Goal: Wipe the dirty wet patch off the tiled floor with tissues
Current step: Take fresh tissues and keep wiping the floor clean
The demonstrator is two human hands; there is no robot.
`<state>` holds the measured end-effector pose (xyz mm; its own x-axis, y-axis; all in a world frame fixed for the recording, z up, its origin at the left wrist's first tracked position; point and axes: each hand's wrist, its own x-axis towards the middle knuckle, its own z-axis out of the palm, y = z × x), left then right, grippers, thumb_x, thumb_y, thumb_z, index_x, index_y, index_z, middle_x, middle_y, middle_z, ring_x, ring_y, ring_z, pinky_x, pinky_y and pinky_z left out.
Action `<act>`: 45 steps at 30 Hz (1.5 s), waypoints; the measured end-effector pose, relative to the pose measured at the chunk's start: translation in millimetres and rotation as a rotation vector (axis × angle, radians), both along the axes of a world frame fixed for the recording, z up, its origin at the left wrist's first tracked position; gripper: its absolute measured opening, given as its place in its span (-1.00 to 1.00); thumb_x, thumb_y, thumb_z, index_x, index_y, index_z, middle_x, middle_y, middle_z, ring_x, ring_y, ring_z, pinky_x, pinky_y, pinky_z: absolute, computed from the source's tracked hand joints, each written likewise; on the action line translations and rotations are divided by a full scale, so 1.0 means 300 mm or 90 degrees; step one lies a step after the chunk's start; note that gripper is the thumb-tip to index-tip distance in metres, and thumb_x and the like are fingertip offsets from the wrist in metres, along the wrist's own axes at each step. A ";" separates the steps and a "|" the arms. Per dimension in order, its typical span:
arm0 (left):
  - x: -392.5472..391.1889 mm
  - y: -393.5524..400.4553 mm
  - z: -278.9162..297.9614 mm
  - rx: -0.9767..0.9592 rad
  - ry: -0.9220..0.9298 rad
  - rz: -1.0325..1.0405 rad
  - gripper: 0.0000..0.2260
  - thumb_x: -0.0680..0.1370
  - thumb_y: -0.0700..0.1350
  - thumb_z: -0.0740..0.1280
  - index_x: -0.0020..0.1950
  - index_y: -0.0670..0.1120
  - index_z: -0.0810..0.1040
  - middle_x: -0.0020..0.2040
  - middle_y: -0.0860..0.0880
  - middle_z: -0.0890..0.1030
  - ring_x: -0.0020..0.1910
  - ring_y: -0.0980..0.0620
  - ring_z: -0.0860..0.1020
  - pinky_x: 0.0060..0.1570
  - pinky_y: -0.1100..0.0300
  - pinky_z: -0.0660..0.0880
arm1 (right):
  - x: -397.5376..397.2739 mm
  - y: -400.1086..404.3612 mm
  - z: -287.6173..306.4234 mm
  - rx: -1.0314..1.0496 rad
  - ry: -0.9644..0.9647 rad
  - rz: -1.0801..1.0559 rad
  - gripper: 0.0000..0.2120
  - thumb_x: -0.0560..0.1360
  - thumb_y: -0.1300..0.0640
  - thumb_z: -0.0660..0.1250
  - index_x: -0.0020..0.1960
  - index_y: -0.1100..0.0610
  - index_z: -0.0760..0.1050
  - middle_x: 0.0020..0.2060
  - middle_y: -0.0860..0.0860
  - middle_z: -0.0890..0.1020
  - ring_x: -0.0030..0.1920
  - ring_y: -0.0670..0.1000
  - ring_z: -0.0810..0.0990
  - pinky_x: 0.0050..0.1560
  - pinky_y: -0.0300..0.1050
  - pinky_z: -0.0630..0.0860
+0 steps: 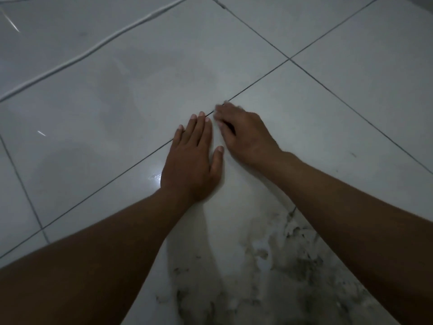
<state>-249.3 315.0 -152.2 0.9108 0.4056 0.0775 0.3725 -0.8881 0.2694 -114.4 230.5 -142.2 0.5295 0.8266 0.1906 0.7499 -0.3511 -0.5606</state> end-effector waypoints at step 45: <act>0.008 -0.326 0.019 -0.043 0.009 -0.137 -0.45 0.63 0.01 -0.04 0.59 -0.19 0.09 0.61 -0.11 0.08 0.59 -0.02 -0.02 0.56 -0.02 -0.13 | -0.200 -0.578 0.007 -0.048 -0.071 -0.138 -0.65 0.52 0.25 0.19 0.26 0.23 0.56 0.29 0.15 0.55 0.35 0.09 0.48 0.45 -0.07 0.28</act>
